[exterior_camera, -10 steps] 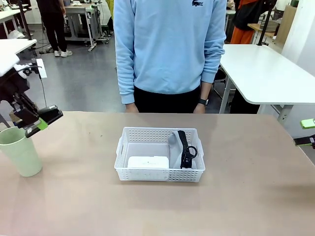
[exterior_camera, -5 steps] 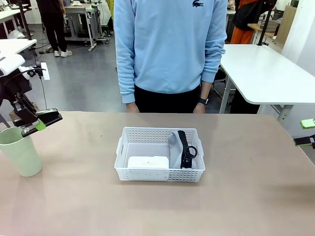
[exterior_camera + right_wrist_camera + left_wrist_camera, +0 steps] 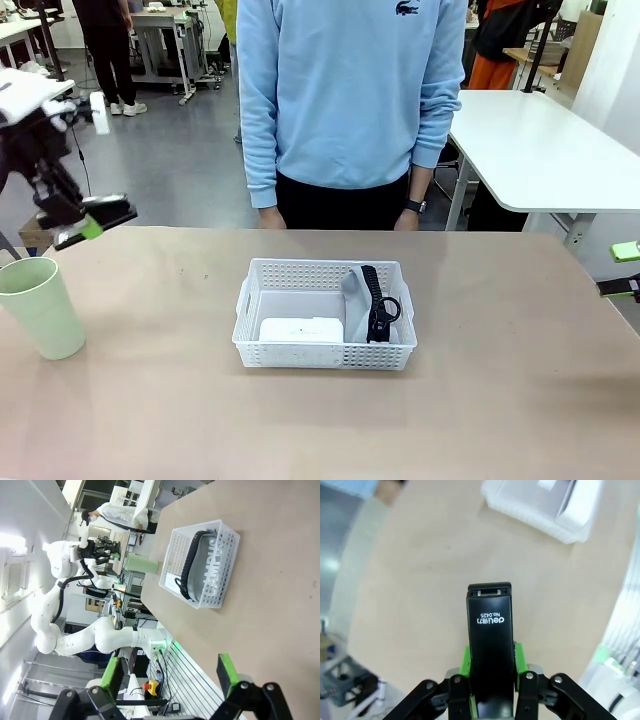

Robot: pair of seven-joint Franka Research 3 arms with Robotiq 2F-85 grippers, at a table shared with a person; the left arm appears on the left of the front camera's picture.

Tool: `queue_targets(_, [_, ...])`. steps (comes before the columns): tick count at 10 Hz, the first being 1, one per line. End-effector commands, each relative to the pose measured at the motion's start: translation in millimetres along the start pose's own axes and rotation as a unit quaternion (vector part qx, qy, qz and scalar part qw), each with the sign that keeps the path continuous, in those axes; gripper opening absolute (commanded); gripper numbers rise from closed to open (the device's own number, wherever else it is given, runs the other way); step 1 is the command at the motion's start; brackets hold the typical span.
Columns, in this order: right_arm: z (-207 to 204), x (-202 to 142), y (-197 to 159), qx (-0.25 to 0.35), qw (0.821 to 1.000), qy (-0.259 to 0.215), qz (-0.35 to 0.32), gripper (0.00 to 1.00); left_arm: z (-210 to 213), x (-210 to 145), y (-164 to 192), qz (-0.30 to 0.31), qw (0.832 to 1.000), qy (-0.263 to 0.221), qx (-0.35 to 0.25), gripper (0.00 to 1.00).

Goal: Efficiently arrange items inside the basket to fit them all.
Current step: Pick up the Stapler and place it inside the Organizing basket.

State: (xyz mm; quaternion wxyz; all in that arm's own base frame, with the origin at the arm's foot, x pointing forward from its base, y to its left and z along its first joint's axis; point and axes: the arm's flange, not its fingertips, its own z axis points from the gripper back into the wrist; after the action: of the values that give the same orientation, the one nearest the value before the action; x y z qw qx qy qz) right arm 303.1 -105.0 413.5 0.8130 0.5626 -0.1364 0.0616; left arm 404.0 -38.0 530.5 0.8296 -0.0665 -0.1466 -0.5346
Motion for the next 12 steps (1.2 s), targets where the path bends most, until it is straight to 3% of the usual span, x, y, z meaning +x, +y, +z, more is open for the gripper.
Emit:
queue_targets(1, [2.4,-0.7,0.5,0.004,1.0,-0.001,0.009,1.0,19.1,57.2,-30.7,-0.064,0.998,0.015,0.002,0.37])
queue_targets(5, [2.4,-0.7,0.5,0.004,1.0,-0.001,0.009,1.0,-52.6,177.4,-80.2,-0.205,0.973,0.107,-0.014,0.37])
queue_targets(6, [2.4,-0.7,0.5,0.004,1.0,-0.001,0.009,1.0,-78.6,204.2,-87.6,-0.227,0.969,0.099,-0.018,0.37])
queue_targets(8, [2.4,-0.7,0.5,0.004,1.0,-0.001,0.009,1.0,-130.9,233.2,-104.0,-0.229,0.969,0.086,-0.022,0.37])
queue_targets(12, [2.4,-0.7,0.5,0.004,1.0,-0.001,0.009,1.0,-201.0,266.7,-106.3,-0.165,0.983,0.071,0.02,0.37])
